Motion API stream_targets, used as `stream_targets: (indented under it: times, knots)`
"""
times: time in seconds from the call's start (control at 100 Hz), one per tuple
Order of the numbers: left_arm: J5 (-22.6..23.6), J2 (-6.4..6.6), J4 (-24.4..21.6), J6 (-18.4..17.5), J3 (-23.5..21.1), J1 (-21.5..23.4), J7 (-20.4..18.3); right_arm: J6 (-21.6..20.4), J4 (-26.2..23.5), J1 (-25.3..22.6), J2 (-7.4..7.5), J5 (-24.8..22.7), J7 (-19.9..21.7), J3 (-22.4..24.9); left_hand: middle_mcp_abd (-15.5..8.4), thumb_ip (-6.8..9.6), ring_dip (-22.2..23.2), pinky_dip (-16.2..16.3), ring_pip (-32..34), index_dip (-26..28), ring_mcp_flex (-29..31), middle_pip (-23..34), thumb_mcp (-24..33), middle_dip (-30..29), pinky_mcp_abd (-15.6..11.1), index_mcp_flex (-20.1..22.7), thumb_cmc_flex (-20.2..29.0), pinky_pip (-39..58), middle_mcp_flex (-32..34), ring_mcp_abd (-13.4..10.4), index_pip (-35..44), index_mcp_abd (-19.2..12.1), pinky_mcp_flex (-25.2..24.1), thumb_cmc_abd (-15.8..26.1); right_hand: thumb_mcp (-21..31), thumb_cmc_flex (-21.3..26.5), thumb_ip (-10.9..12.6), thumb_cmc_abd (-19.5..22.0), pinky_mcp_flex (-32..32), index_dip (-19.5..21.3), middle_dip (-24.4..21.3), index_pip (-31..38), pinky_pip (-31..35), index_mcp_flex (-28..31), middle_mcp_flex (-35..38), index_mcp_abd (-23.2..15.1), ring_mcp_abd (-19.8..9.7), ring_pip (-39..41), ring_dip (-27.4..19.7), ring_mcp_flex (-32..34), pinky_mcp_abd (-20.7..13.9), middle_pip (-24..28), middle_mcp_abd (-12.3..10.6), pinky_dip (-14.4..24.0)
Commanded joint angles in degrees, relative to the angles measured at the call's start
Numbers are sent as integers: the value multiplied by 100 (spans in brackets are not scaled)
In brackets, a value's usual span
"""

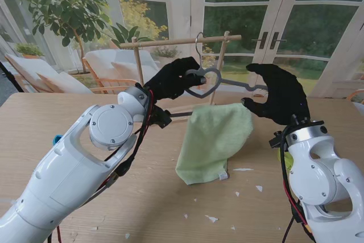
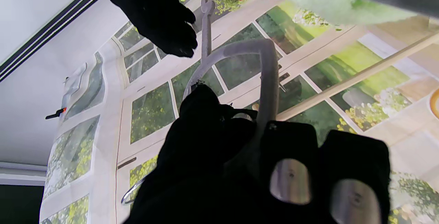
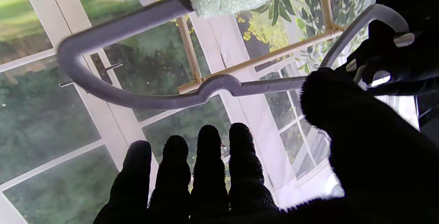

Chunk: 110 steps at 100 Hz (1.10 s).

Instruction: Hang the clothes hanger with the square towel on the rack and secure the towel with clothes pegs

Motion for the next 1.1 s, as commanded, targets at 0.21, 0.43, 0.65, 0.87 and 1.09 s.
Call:
stream_targets:
  times: [0.21,0.43,0.65,0.87,1.09]
  knots:
    - [34,-53,-48,-235,102,53,-82,222,83,312,69,-264,307,-377,-107,158,128,120,522,71,342,600,46,248,-335,-19,264,1669,217,-880,132,38,213,315,-242,-179,216,151,136,-60,24,36,-1,41,201,241,81,221,54,196,140,37,142,738]
    - [103,-32,-69,-398,146,102,-101,318,183,500,93,-283,456,-609,-117,156,130,118,520,67,342,594,45,249,-343,-23,251,1669,222,-883,136,27,214,324,-160,-190,238,180,497,136,181,372,410,509,868,179,211,618,258,798,481,384,189,973]
    - [182,-36,-50,-423,186,82,-78,422,255,604,71,-237,359,-811,-132,155,131,115,518,70,343,596,46,250,-362,-25,246,1669,232,-910,150,24,216,325,-72,-160,253,444,1479,1287,920,1671,2639,1799,2442,-242,681,2735,1335,2418,1132,1776,199,2019]
    - [124,-46,-79,-417,161,93,-50,607,448,805,0,71,92,-1015,-132,153,132,114,519,67,343,592,44,250,-370,-26,240,1669,224,-910,154,21,217,320,-227,136,-182,577,2516,2452,2522,3534,5750,2326,3034,-962,977,5811,2799,3175,984,3733,190,3115]
    - [-12,-47,-122,-317,78,161,-60,658,664,1016,-62,181,-201,-1220,-147,155,132,105,519,60,343,588,45,248,-372,-32,233,1669,220,-909,149,11,216,322,-5,-50,-16,1010,3813,3422,3618,4627,7807,3694,4182,-1119,844,7585,3367,4399,724,5062,359,3242]
